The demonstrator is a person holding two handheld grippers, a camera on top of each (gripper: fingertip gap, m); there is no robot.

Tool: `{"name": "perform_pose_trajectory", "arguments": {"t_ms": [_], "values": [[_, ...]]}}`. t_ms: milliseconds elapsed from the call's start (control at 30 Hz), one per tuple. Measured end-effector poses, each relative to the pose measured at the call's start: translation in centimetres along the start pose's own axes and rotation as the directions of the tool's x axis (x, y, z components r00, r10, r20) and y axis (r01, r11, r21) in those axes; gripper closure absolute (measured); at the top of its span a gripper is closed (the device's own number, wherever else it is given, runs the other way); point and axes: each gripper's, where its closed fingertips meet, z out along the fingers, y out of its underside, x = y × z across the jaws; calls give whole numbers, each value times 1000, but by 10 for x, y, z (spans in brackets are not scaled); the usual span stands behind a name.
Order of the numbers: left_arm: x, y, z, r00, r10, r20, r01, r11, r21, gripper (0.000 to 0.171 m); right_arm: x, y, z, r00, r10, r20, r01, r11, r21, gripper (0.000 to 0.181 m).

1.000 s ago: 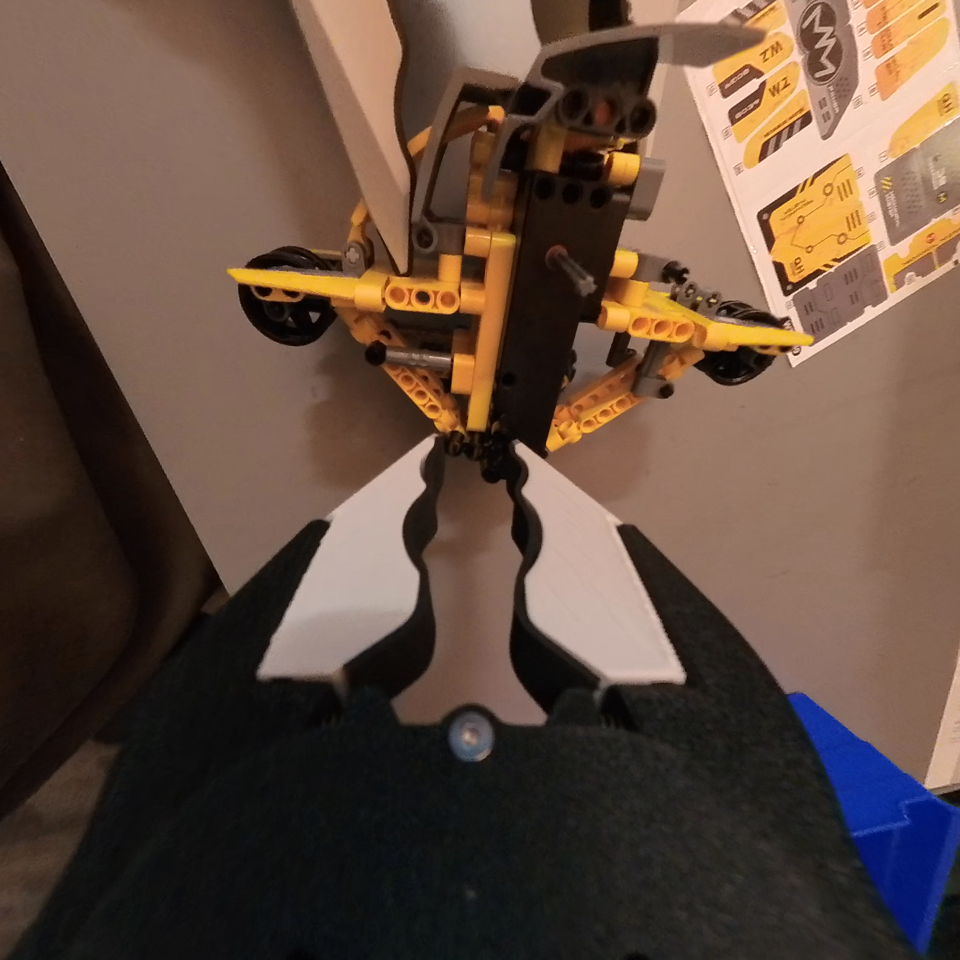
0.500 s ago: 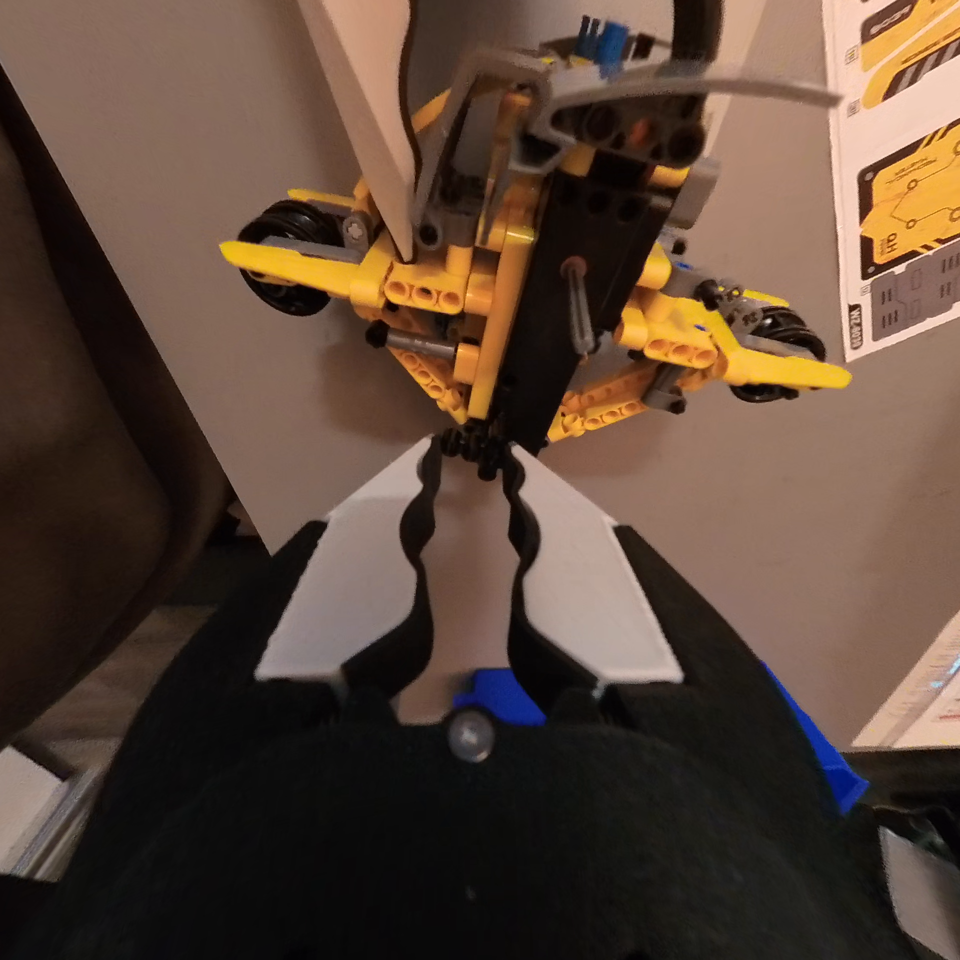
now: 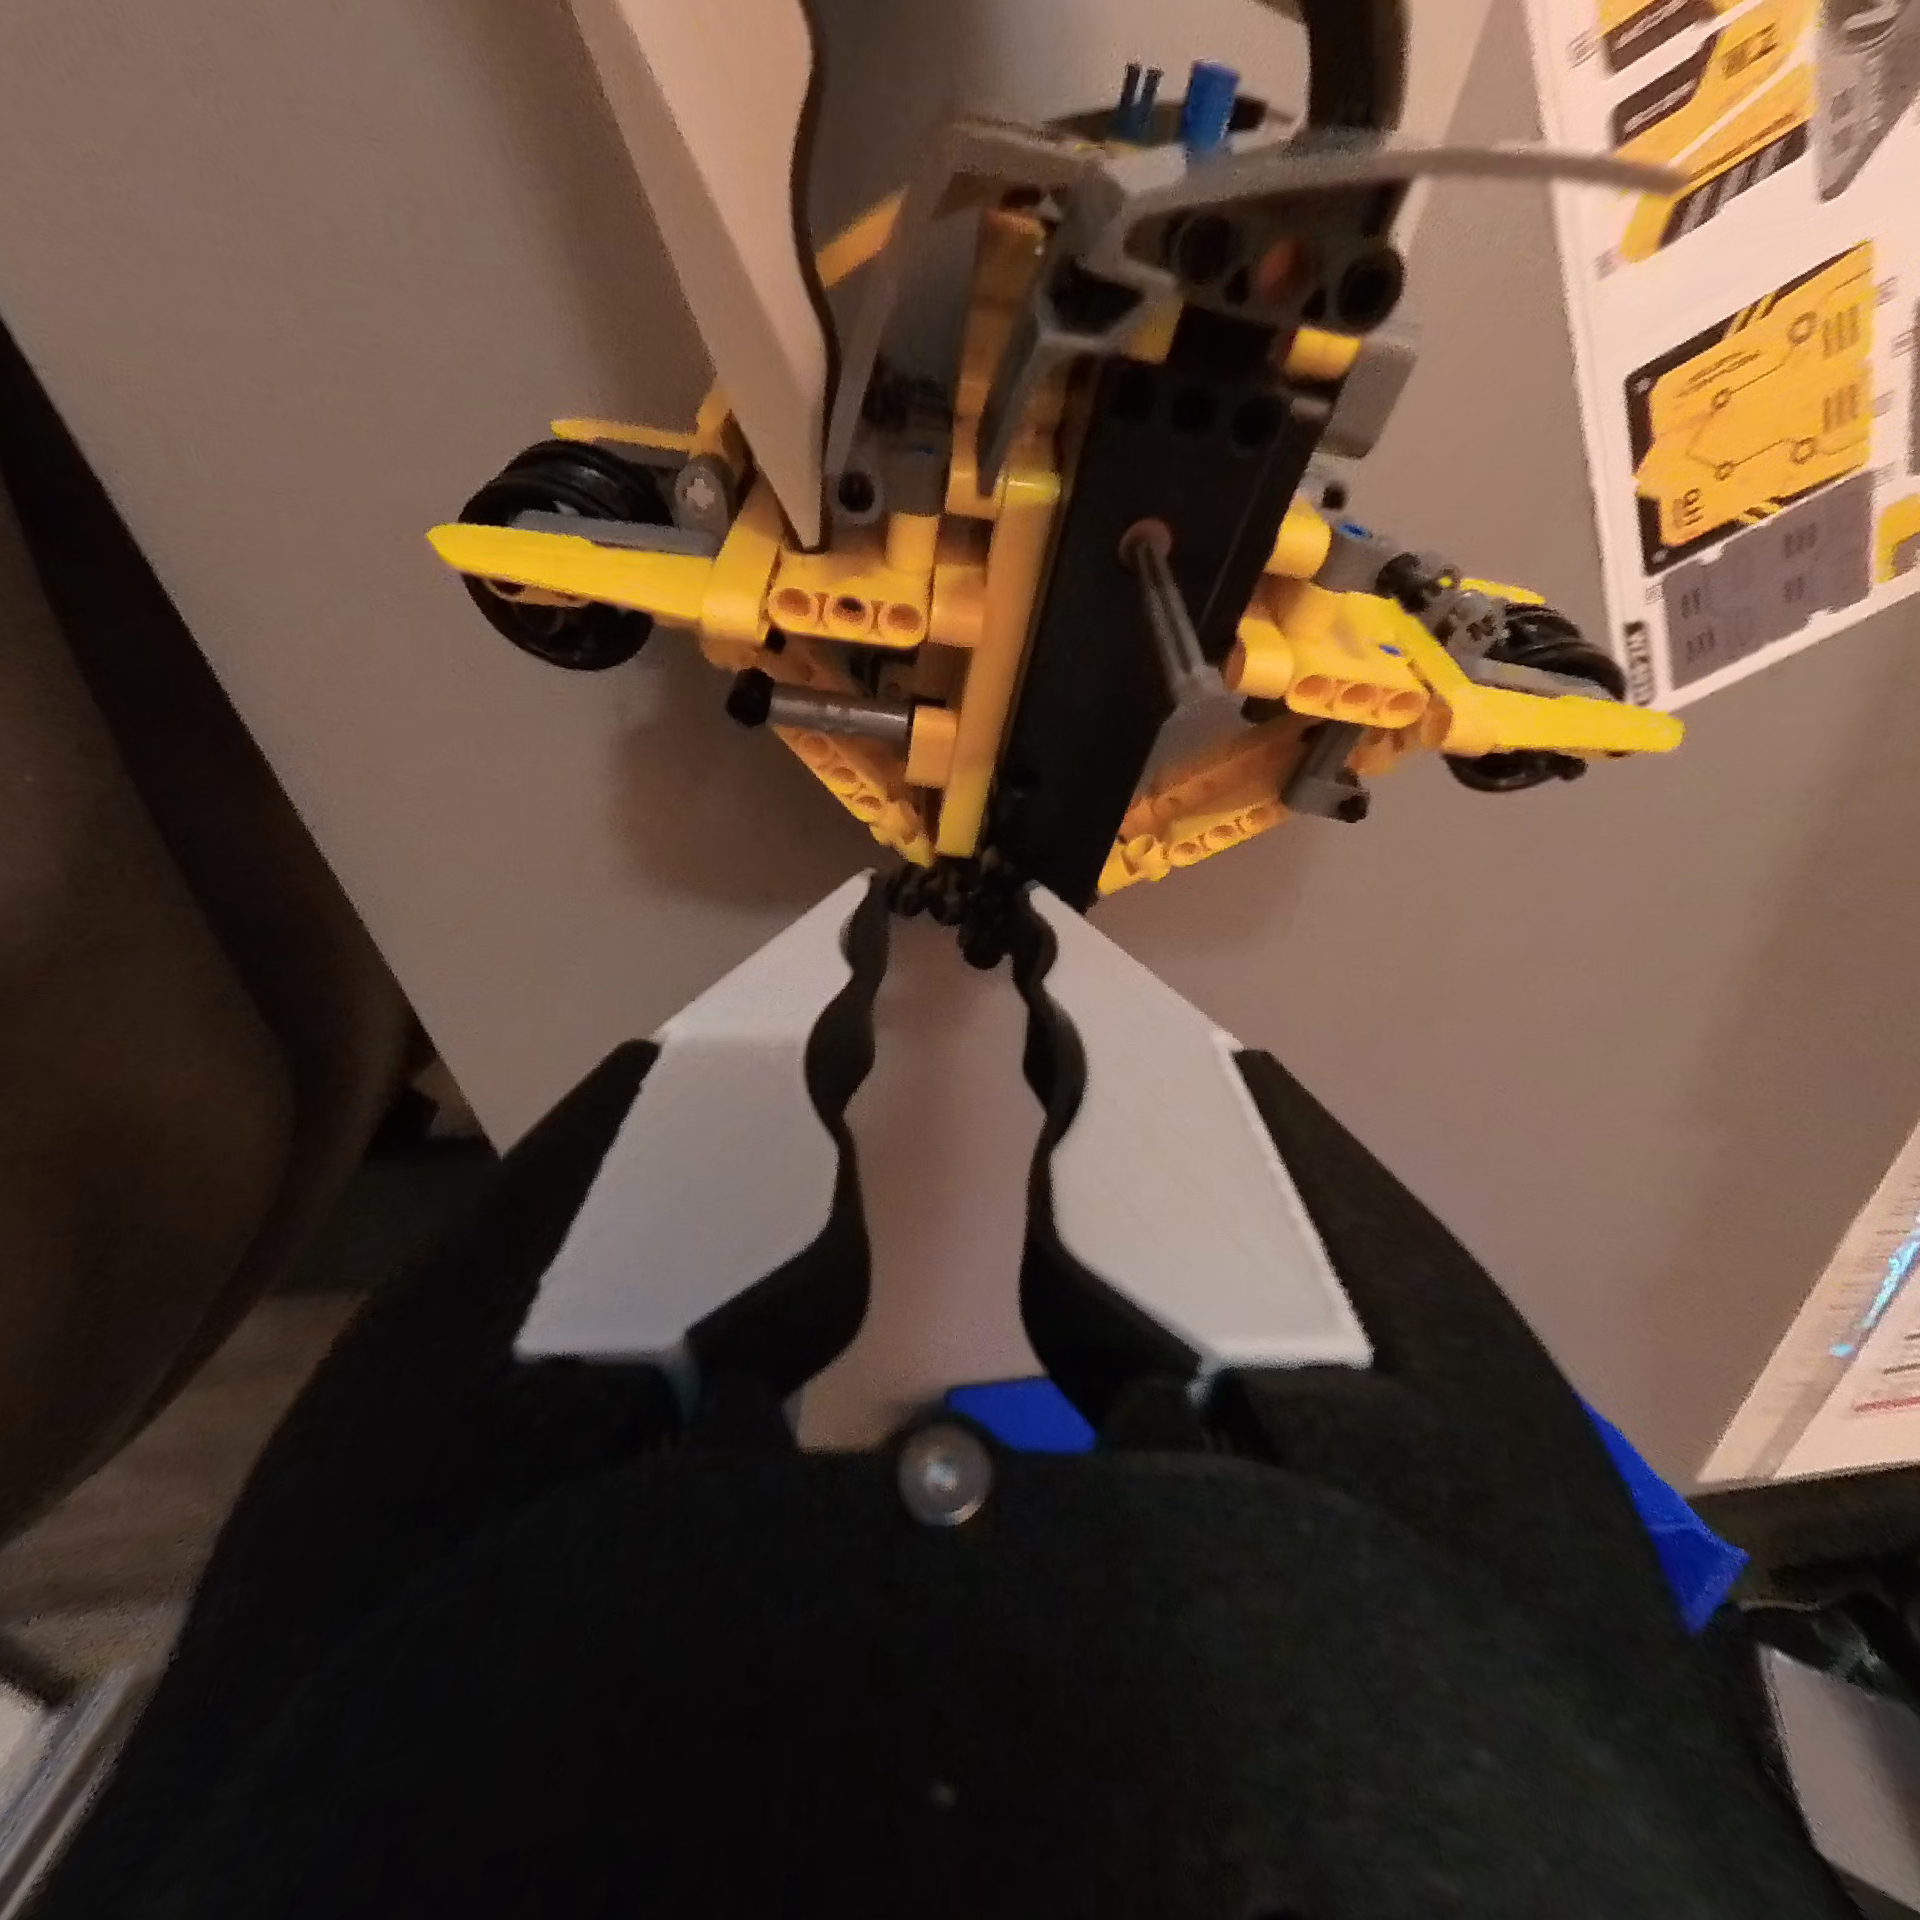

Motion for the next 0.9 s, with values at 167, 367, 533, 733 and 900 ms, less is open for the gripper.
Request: {"name": "perform_pose_trajectory", "arguments": {"t_ms": [167, 367, 533, 733, 900], "values": [[-2, 1, -3, 1000, 8, 16, -8, 1000, -10, 94, 5, -3, -1, 989, -17, -150, 44, 983, 178, 157], [-3, 0, -3, 1000, -4, 8, 4, 1000, 3, 94, 5, -1, -10, 957, 34, -290, 95, 903, 420, 129], [-3, 0, -3, 1000, -3, 8, 3, 1000, 6, 94, 4, 11, 2, 910, 196, -365, 101, 750, 654, 107], [-2, 0, -3, 1000, 8, 19, -8, 1000, -7, 94, 0, 14, -11, 773, 396, -496, 220, 567, 794, 113], [-3, -1, -1, 1000, -19, 25, 19, 1000, 2, 94, 7, 19, 5, 567, 337, -752, 391, 693, 605, 107]]}}
